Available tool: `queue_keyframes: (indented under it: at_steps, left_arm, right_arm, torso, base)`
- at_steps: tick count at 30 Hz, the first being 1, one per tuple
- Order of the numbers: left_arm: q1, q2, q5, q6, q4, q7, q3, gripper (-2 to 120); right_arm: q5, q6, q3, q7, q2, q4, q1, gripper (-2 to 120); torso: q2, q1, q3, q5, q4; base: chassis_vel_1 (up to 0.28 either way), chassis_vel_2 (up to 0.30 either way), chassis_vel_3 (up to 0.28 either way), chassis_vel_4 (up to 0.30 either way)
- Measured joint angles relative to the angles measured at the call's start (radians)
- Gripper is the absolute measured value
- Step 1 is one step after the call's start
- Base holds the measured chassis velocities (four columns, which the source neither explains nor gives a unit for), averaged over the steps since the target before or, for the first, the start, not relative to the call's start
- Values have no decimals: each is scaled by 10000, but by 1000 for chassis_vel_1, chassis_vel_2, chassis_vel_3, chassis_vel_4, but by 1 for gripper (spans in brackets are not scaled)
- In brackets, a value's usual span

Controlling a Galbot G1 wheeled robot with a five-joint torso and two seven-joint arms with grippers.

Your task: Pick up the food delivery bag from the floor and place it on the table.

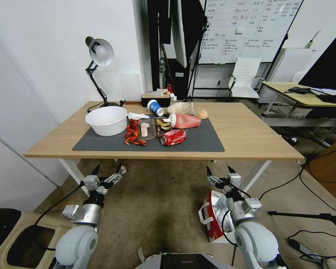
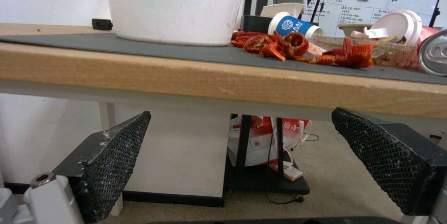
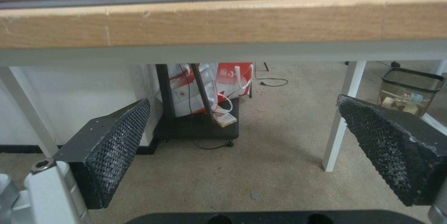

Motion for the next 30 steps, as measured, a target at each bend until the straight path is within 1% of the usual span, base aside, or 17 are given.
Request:
queue_keyframes:
  at_steps: [2, 10, 13, 14, 16, 30]
  left_arm:
    - [5, -11, 0, -7, -1, 3, 1, 100]
    - [15, -34, -1, -7, -58, 3, 2, 100]
    - [50, -49, -2, -13, -76, 3, 3, 100]
    - [50, -49, -2, -13, -76, 3, 3, 100]
    - [52, -49, -2, -18, -93, 3, 1, 100]
    - [7, -43, -207, 28, -7, 4, 17, 100]
  right_arm:
    - [7, 16, 10, -1, -7, 0, -2, 100]
    - [55, 58, 34, -1, -15, 4, 3, 100]
    - [61, 133, 28, -1, -18, 5, -16, 100]
    - [61, 133, 28, -1, -18, 5, -16, 100]
    - [63, 146, 32, -1, -28, 32, -27, 100]
    - [112, 223, 99, -23, -49, 34, -50, 100]
  torso:
    - [-121, -52, -72, 0, 0]
    - [-332, -126, -208, 0, 0]
    - [-511, -192, -325, 0, -1]
    - [-511, -192, -325, 0, -1]
    - [-680, -252, -432, 0, 0]
    - [-1237, -461, -779, 0, 0]
  base:
    - [0, 0, 0, 0]
    - [0, 0, 0, 0]
    - [0, 0, 0, 0]
    - [0, 0, 0, 0]
    - [0, 0, 0, 0]
    - [0, 0, 0, 0]
